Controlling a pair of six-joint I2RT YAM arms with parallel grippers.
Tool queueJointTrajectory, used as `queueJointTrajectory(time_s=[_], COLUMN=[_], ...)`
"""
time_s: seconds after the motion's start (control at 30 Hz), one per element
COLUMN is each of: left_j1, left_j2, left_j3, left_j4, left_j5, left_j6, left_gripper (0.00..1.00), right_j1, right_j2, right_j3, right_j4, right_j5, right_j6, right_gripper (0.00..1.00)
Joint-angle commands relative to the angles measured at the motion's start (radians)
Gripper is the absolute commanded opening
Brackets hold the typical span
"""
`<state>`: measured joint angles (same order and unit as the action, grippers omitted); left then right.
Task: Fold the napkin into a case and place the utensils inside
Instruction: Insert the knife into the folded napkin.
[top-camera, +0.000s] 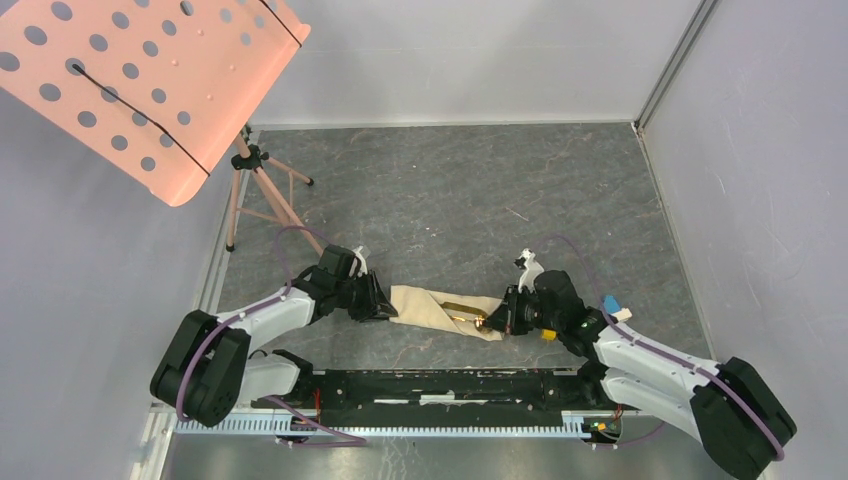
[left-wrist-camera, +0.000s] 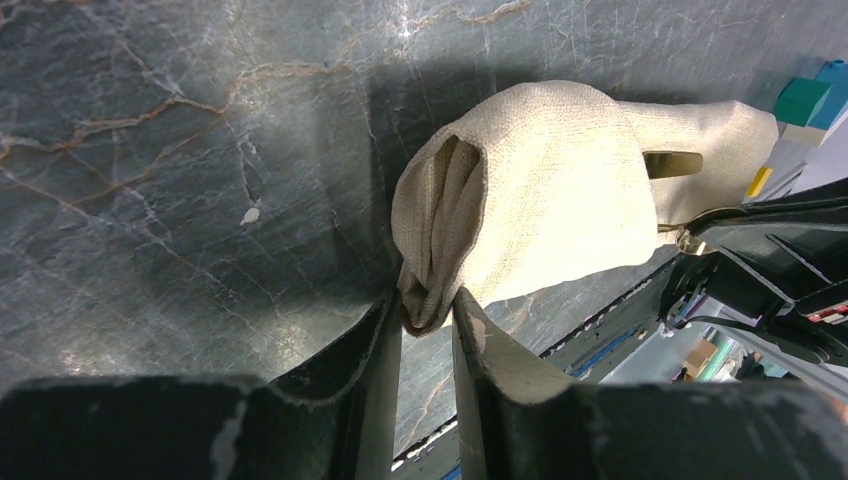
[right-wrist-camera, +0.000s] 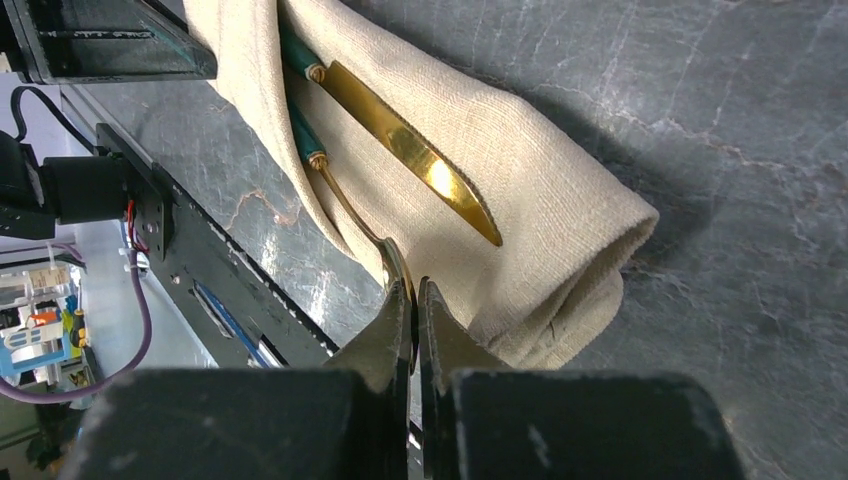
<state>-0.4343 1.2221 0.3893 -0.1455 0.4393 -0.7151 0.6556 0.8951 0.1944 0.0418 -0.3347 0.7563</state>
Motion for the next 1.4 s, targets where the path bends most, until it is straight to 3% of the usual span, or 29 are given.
queueJointTrajectory(time_s=[0.0,0.33,0.5,0.67,1.03,1.37], left_j1=[-0.005,-0.007,-0.006,-0.006,-0.005,-0.005], left_j2=[-0.018,-0.041,-0.061,-0.105,-0.238,-0.487], left_j3=[-0.012,-0.012,-0.01,-0.004,0.055,0.3], left_j4=[0.009,0.004,-0.015,-0.054,-0.176,-0.364], left_j5=[0.001,-0.003,-0.013,-0.032,-0.09,-0.069], left_j6=[-0.012,-0.021,-0.022,-0.018,0.003,0.039], left_gripper=[0.31,0.3,0.3,0.33,0.49,0.66], right_j1=[0.014,0.035,0.042,0.042,0.042,0.042], right_j2=[0.052,0.158,0.175,0.15,-0.03,-0.18], right_j3=[-0.022,-0.015,-0.019,0.017,0.085,0.359], right_j4=[0.161,0.22,0.209,0.066,-0.209,-0.594], right_j5=[-0.011,-0.027,0.005,0.077,0.147,0.328], right_j6=[0.031,0.009,-0.023,-0.117,-0.205,-0.368], right_gripper=[0.02,0.12,0.24,0.33,0.65,0.91])
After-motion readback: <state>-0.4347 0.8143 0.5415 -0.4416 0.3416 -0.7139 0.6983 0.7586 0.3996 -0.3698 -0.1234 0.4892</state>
